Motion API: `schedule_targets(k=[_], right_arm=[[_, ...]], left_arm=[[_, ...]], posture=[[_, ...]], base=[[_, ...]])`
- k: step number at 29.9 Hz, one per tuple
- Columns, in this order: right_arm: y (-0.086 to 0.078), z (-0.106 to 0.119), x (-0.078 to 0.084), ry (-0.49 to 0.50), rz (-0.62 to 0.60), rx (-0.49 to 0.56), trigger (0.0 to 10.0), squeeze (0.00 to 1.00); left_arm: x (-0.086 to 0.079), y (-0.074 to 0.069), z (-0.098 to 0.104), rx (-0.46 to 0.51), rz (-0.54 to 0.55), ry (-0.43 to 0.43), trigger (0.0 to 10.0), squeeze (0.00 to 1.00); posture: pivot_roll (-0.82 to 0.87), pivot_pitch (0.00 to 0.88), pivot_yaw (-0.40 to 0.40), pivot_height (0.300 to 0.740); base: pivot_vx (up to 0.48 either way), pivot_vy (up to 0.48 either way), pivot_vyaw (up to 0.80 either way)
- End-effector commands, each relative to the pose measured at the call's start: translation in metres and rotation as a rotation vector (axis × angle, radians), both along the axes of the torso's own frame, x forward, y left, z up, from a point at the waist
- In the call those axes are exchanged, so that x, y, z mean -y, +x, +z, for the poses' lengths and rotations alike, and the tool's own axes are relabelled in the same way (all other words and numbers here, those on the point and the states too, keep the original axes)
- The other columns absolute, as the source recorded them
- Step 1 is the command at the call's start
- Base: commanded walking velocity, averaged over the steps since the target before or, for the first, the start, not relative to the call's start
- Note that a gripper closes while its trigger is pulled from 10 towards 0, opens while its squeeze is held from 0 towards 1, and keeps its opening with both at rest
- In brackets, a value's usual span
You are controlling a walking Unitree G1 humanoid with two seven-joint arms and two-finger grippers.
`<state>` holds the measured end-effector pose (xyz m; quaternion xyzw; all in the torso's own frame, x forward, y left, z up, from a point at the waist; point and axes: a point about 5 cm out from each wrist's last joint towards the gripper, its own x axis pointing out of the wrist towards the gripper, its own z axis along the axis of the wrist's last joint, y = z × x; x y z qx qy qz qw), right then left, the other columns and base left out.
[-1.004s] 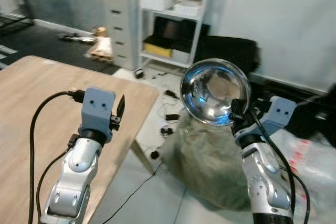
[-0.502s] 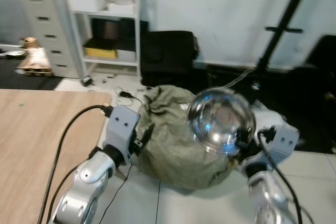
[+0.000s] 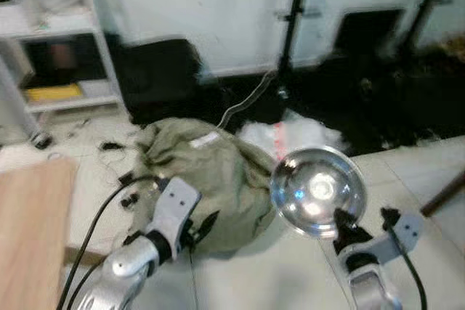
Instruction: Setting the table
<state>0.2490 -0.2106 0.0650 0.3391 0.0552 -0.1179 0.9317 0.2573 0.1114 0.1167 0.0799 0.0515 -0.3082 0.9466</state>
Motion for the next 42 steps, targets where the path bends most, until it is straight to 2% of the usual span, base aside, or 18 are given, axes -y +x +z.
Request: schedule_targets(k=[1, 14, 20, 29, 42], right_arm=[[0.001, 0.001, -0.010, 0.048, 0.010, 0.024, 10.0, 0.00], [0.002, 0.005, -0.012, 0.078, 0.012, 0.043, 10.0, 0.00], [0.002, 0.009, -0.014, 0.060, 0.027, 0.057, 10.0, 0.00], [0.007, 0.018, -0.017, 0.069, 0.048, 0.089, 10.0, 0.00], [0.020, 0.051, -0.032, 0.072, 0.128, 0.206, 10.0, 0.00]], left_arm=[[-0.005, -0.004, -0.008, -0.032, 0.005, 0.009, 10.0, 0.00], [-0.005, -0.004, -0.010, -0.023, -0.005, 0.005, 10.0, 0.00], [-0.003, -0.001, -0.006, -0.035, 0.012, -0.051, 10.0, 0.00], [-0.003, 0.006, 0.008, 0.019, 0.041, -0.101, 10.0, 0.00], [0.001, 0.015, 0.028, 0.060, 0.085, -0.179, 10.0, 0.00]], posture=[[-0.03, 0.017, 0.083, 0.740], [-0.03, 0.014, 0.085, 0.740], [-0.04, 0.014, 0.085, 0.740], [-0.04, 0.014, 0.082, 0.740], [-0.04, 0.012, 0.077, 0.740]], base=[[0.000, 0.000, -0.80], [0.000, 0.000, -0.80], [0.000, 0.000, -0.80], [0.000, 0.000, -0.80], [0.000, 0.000, -0.80]])
